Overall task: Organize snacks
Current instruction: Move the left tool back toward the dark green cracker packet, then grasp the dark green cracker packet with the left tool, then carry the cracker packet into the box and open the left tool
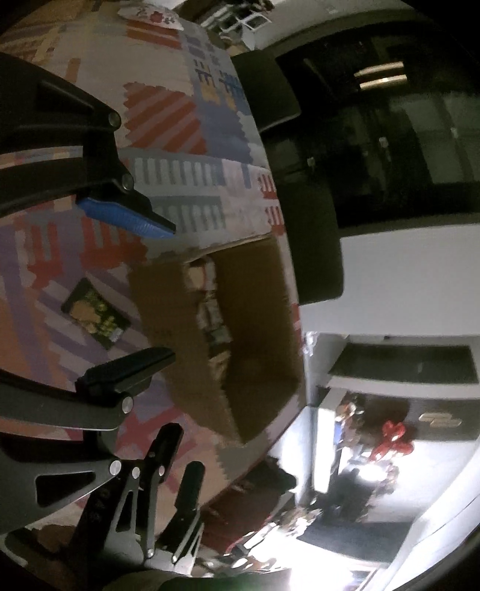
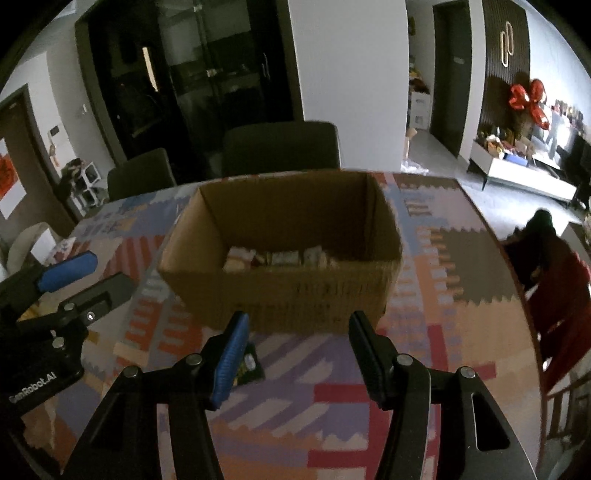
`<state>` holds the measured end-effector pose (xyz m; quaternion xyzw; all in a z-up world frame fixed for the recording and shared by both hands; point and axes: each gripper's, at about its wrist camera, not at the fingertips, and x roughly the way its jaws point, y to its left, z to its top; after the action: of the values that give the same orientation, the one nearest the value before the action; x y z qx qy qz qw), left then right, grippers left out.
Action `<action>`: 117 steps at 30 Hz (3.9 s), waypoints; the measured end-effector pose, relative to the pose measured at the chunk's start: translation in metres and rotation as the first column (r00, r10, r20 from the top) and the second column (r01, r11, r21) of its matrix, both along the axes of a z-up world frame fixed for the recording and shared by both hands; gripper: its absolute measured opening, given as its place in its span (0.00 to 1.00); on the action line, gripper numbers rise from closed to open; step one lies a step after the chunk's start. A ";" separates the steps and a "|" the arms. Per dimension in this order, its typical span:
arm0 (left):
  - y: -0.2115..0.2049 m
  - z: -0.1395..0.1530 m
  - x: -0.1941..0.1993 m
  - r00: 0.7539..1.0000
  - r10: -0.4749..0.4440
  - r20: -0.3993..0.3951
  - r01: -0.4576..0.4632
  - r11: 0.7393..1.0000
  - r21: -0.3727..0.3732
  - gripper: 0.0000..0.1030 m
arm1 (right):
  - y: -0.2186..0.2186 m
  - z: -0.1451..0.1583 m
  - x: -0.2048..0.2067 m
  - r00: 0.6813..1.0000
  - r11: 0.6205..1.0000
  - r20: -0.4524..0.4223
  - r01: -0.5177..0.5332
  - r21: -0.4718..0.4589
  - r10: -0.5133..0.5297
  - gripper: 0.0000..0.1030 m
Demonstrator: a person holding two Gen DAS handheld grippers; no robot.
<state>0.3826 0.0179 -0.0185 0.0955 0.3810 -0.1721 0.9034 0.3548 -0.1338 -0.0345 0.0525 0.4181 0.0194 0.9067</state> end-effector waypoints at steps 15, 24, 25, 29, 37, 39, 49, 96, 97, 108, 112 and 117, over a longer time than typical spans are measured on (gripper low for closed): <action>0.001 -0.073 -0.003 0.979 -0.171 -0.115 0.175 0.984 0.034 0.63 | 0.011 -0.078 -0.017 0.979 0.997 -0.189 0.078 0.010 -0.075 0.55; -0.006 -0.124 0.013 0.949 -0.237 -0.207 0.256 0.964 0.070 0.65 | 0.015 -0.112 -0.017 0.956 0.993 -0.269 0.118 0.002 -0.113 0.55; -0.007 -0.128 0.015 0.946 -0.241 -0.216 0.261 0.963 0.068 0.65 | 0.015 -0.115 -0.016 0.954 0.992 -0.276 0.124 0.001 -0.119 0.55; -0.012 -0.145 0.023 0.933 -0.258 -0.252 0.284 0.956 0.075 0.66 | 0.014 -0.126 -0.013 0.944 0.989 -0.298 0.149 0.002 -0.142 0.55; -0.023 -0.168 0.032 0.910 -0.303 -0.283 0.343 0.934 0.100 0.66 | 0.015 -0.137 -0.010 0.936 0.987 -0.316 0.162 -0.005 -0.155 0.55; -0.025 -0.172 0.034 0.907 -0.307 -0.286 0.347 0.933 0.098 0.66 | 0.016 -0.138 -0.009 0.937 0.987 -0.313 0.160 -0.010 -0.155 0.55; -0.028 -0.181 0.041 0.909 -0.304 -0.283 0.337 0.939 0.072 0.51 | 0.023 -0.142 -0.006 0.936 0.988 -0.317 0.156 -0.010 -0.151 0.55; -0.044 0.000 -0.006 0.999 -0.032 -0.037 0.030 0.998 -0.053 0.46 | -0.034 0.006 -0.027 0.998 0.998 -0.007 0.056 0.035 -0.056 0.55; -0.046 0.003 -0.002 0.999 -0.032 -0.031 0.030 0.998 -0.049 0.46 | -0.036 0.009 -0.024 0.999 0.998 -0.007 0.054 0.036 -0.053 0.55; -0.057 0.020 0.056 0.998 0.010 -0.057 -0.014 0.998 -0.068 0.46 | -0.039 0.043 0.024 0.997 0.999 0.071 0.038 -0.018 -0.037 0.55; -0.063 0.021 0.077 0.997 0.017 -0.070 -0.022 0.998 -0.064 0.46 | -0.040 0.049 0.038 0.997 0.999 0.078 0.033 -0.037 -0.030 0.55; -0.077 0.019 0.095 0.998 0.026 -0.064 -0.028 0.999 -0.025 0.47 | -0.043 0.048 0.048 0.997 0.998 0.065 0.042 -0.042 -0.040 0.56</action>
<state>0.4779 -0.0586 0.0002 0.0731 0.4085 -0.1678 0.8942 0.4030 -0.1773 0.0133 0.0406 0.3877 -0.0066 0.9209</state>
